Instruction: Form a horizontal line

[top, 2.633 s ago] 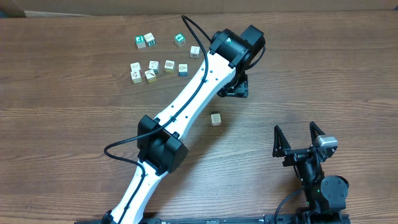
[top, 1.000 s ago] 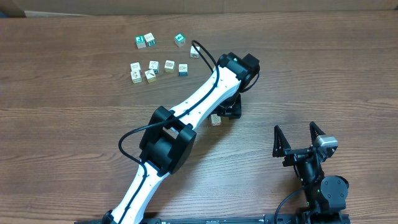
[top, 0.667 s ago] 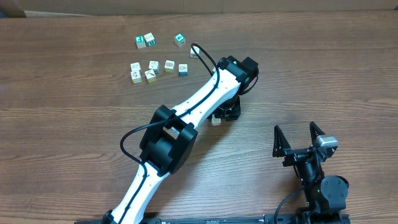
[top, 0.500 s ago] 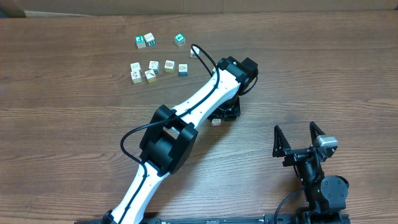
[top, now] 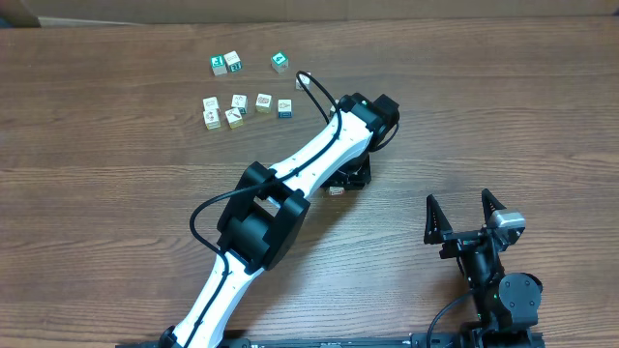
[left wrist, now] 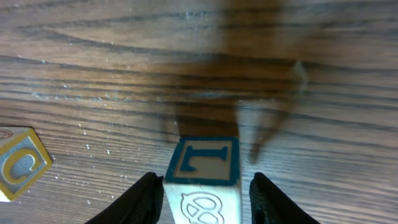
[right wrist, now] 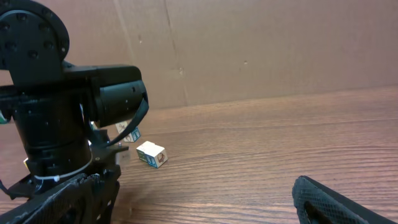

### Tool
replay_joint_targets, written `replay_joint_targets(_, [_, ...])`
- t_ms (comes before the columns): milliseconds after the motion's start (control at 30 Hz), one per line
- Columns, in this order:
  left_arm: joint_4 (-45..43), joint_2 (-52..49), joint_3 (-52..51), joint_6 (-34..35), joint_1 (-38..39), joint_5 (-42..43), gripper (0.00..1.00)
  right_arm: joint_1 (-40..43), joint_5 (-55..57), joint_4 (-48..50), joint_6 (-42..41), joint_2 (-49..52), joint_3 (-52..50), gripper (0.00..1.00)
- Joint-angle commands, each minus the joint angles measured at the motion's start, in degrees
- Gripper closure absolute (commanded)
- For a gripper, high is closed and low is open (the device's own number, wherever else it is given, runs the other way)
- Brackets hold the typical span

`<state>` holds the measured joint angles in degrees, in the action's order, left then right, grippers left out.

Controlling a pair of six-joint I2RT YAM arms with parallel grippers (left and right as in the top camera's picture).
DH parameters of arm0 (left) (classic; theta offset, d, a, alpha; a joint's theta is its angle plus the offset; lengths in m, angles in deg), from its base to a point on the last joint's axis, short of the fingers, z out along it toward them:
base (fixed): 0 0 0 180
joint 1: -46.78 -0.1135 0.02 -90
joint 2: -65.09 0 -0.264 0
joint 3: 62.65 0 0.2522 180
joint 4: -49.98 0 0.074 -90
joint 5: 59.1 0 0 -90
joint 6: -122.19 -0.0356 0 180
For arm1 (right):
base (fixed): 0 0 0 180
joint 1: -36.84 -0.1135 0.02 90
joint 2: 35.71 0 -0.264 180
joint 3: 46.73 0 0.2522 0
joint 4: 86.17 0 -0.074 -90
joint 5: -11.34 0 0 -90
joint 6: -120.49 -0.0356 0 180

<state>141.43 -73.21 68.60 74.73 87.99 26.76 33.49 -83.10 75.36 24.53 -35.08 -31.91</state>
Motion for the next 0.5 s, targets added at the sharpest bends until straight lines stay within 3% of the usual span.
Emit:
replay_joint_targets(0, [-0.24, -0.76, -0.79, 1.20, -0.39, -1.16, 0.59, 0.26, 0.33, 0.26, 0.24, -0.46, -0.59, 0.00])
replay_joint_targets(467, [1.18, -0.76, -0.76, -0.85, -3.82, -1.14, 0.72, 0.26, 0.33, 0.26, 0.24, -0.46, -0.59, 0.00])
